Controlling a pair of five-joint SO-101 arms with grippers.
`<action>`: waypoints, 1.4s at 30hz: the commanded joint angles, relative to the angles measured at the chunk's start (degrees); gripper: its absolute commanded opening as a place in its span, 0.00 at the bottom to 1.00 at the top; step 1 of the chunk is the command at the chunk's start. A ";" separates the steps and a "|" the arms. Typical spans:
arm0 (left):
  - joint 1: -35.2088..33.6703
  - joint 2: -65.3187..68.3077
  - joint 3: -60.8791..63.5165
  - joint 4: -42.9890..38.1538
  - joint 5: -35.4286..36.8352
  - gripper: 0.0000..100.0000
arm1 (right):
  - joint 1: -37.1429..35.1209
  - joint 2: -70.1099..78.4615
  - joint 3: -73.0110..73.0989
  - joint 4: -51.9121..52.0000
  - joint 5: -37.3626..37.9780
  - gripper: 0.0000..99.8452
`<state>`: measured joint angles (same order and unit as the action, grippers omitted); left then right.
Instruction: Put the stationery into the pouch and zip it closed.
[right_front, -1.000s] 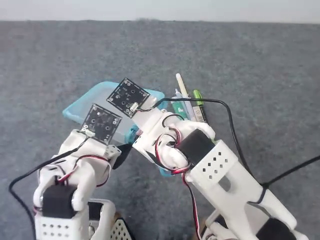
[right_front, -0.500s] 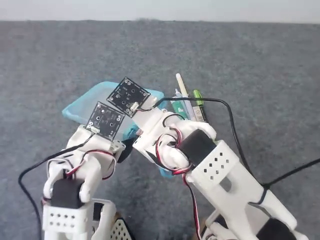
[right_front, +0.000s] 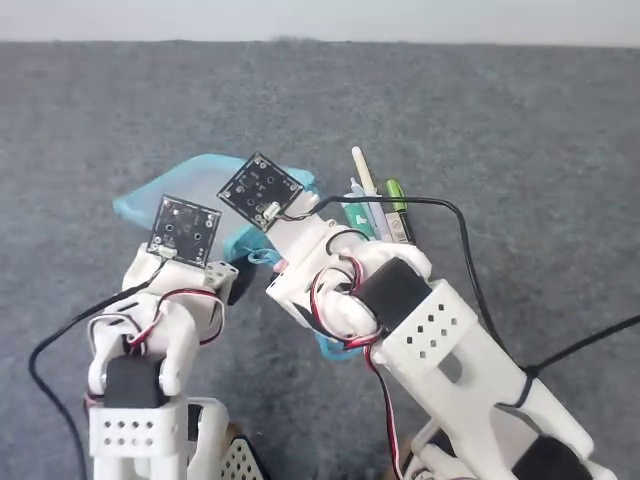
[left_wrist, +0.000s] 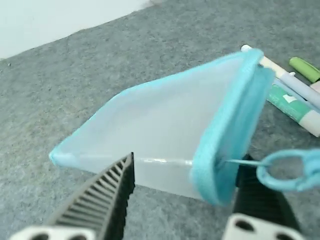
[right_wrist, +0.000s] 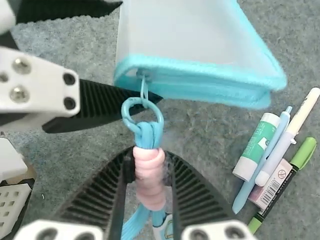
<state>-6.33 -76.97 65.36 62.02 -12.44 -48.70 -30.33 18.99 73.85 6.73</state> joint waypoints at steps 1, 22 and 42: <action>-0.97 -0.18 -0.57 -1.76 0.53 0.31 | -0.40 -3.30 -3.60 0.48 -0.44 0.01; -5.54 -0.53 -0.92 -1.85 -1.14 0.31 | 4.35 -3.21 1.58 1.45 2.64 0.01; -5.36 11.52 8.13 -22.15 0.70 0.31 | 4.35 -5.85 -21.71 16.40 6.15 0.01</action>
<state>-13.19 -71.96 74.15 43.38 -12.88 -44.57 -33.14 6.95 86.51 10.95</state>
